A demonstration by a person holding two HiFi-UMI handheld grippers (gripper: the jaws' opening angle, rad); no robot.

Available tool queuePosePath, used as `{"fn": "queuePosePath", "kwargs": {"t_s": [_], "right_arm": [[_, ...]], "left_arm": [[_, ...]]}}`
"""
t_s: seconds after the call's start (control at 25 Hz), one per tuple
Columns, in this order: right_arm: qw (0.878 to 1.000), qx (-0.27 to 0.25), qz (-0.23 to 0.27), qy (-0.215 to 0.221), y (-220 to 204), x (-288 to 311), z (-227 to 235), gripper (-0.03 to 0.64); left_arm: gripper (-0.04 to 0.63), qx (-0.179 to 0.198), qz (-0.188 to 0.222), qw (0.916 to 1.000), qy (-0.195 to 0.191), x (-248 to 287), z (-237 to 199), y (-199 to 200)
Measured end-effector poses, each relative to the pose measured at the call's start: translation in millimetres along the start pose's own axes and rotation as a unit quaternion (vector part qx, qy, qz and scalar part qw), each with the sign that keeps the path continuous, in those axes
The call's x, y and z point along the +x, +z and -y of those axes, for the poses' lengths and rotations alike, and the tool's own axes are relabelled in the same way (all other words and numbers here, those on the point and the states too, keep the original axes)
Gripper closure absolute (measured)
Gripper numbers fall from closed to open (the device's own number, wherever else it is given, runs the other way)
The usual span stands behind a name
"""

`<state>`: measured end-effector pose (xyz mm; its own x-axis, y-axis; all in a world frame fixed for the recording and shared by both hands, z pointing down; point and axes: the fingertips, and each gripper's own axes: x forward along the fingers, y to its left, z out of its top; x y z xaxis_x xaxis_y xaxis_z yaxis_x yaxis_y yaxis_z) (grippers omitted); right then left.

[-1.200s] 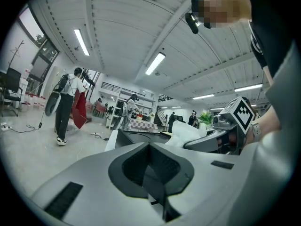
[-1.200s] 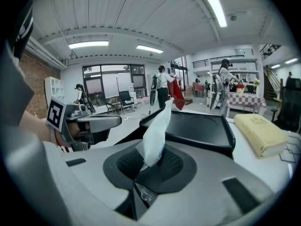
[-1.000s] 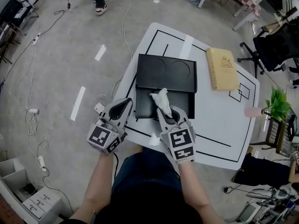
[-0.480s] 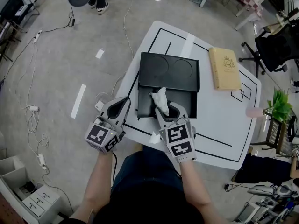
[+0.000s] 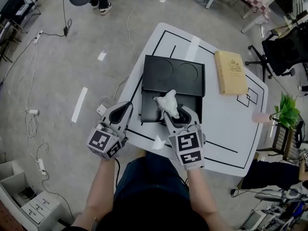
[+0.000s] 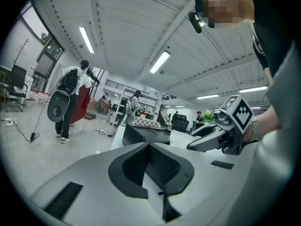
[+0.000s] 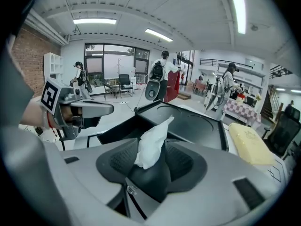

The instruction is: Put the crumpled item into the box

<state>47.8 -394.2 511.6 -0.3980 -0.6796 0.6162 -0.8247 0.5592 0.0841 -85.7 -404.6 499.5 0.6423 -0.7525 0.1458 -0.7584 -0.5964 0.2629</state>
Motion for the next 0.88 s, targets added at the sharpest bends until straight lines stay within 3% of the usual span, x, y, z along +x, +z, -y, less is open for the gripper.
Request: {"fn": "queuePosePath", "kwargs": {"t_s": [0.24, 0.88], "right_arm": [[1.0, -0.001, -0.006, -0.009, -3.8, -1.7, 11.7, 0.477], [0.991, -0.012, -0.136, -0.001, -46.0, 3.4, 28.6, 0.504]], "left_arm": [[0.594, 0.0, 0.003, 1.0, 0.001, 1.6, 0.6, 1.7], [0.594, -0.005, 0.004, 1.0, 0.005, 4.7, 3.9, 1.4]]}}
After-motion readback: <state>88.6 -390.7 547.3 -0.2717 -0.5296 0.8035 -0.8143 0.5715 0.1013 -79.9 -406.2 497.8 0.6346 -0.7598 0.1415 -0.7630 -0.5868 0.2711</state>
